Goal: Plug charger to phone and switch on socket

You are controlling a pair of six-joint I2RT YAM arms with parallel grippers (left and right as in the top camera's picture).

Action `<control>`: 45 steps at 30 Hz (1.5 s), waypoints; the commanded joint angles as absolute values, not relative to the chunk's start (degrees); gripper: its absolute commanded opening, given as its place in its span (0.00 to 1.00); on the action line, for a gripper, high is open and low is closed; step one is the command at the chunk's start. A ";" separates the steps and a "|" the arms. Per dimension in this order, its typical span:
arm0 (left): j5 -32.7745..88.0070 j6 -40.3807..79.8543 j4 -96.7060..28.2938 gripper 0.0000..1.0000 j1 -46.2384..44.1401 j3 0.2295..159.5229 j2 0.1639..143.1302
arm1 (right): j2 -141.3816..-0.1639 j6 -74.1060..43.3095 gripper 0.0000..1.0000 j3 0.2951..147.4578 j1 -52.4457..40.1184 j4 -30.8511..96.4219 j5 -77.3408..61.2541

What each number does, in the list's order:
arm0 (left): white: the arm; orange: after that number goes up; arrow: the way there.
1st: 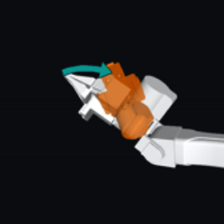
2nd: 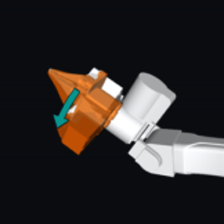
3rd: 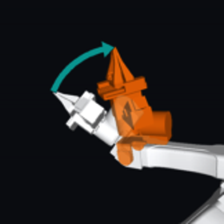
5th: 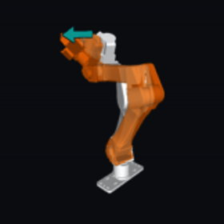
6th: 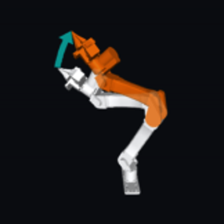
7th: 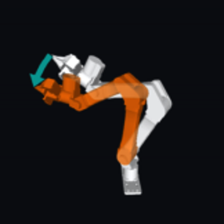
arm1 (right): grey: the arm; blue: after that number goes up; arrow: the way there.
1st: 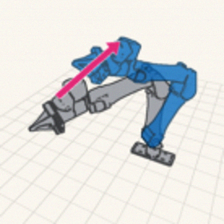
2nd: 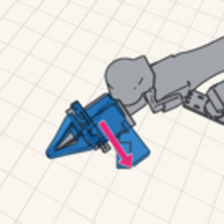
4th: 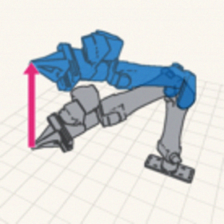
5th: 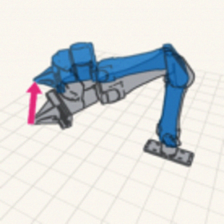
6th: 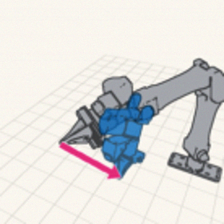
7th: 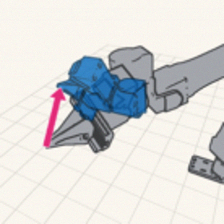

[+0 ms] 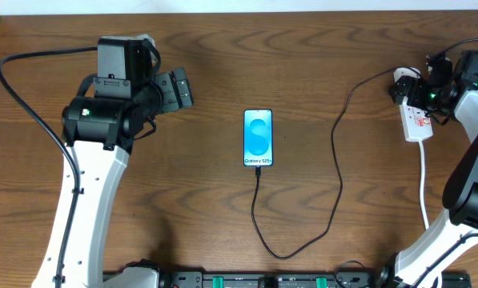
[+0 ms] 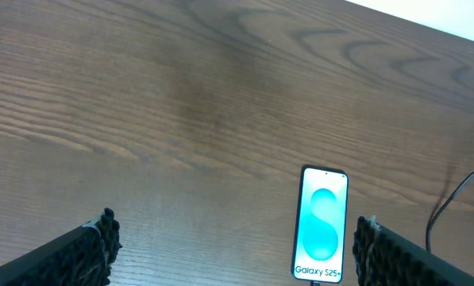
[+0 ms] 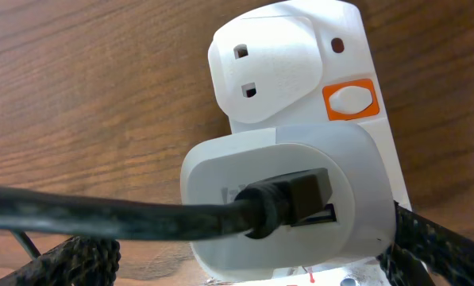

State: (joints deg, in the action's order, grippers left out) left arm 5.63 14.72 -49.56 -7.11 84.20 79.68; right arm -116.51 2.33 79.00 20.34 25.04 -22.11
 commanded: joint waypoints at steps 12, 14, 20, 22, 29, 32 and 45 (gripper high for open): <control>4.89 13.98 -49.71 0.95 -6.70 84.23 79.75 | -117.47 0.71 0.99 75.64 18.74 27.68 -30.37; 4.89 13.98 -49.71 0.95 -6.70 84.23 79.75 | -117.47 0.71 0.99 75.33 18.76 27.66 -30.39; 4.89 13.98 -49.71 0.95 -6.70 84.23 79.75 | -117.47 0.71 0.99 75.18 18.74 28.23 -30.41; 4.89 13.98 -49.71 0.95 -6.70 84.23 79.75 | -117.47 0.71 0.99 75.11 18.74 28.56 -30.41; 4.89 13.98 -49.71 0.95 -6.70 84.23 79.75 | -117.47 0.73 0.99 74.76 18.74 28.45 -30.39; 4.89 13.98 -49.71 0.95 -6.70 84.23 79.75 | -117.47 0.71 0.99 74.76 18.76 28.21 -30.37; 4.89 13.98 -49.71 0.95 -6.70 84.23 79.75 | -108.20 -7.44 0.99 75.00 19.18 32.27 -11.29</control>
State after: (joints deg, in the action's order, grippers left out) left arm 5.63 14.72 -49.56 -7.11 84.20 79.68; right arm -112.16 -4.40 76.05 19.22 31.14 -17.37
